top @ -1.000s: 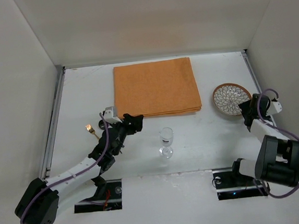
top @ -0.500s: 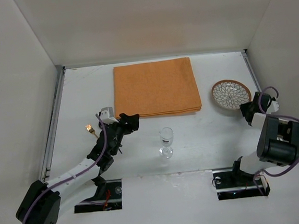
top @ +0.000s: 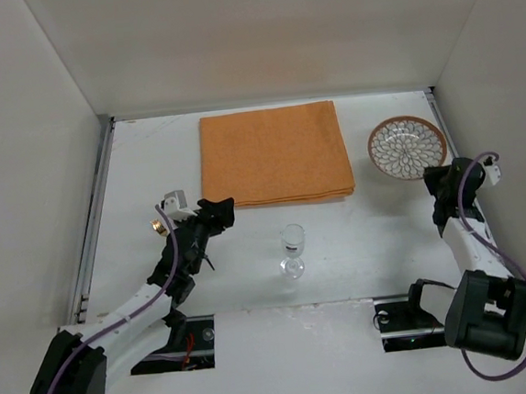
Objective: Set the dinner table for one person
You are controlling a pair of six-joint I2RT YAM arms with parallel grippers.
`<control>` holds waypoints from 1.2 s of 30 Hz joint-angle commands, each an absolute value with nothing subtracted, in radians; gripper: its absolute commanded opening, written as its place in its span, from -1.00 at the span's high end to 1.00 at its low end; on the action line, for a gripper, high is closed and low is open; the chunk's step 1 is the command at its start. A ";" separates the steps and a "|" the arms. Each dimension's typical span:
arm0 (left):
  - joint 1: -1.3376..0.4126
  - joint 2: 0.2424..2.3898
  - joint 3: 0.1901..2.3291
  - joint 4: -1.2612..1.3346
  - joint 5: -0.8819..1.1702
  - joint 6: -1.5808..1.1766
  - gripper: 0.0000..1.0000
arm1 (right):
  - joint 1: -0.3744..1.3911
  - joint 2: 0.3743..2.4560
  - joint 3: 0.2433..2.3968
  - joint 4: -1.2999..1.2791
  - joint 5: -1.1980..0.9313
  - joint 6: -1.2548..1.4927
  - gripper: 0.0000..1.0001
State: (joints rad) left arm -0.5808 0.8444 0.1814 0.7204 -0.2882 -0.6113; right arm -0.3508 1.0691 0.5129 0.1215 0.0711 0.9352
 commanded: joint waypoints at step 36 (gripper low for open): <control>-0.496 0.830 0.153 0.767 -0.249 -0.683 -0.37 | 0.403 2.053 1.434 0.222 0.046 0.994 0.46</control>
State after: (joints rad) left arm -0.5018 0.8303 0.1631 0.7151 -0.2543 -0.6754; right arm 0.3874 2.0907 1.3884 0.0933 0.0517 0.9581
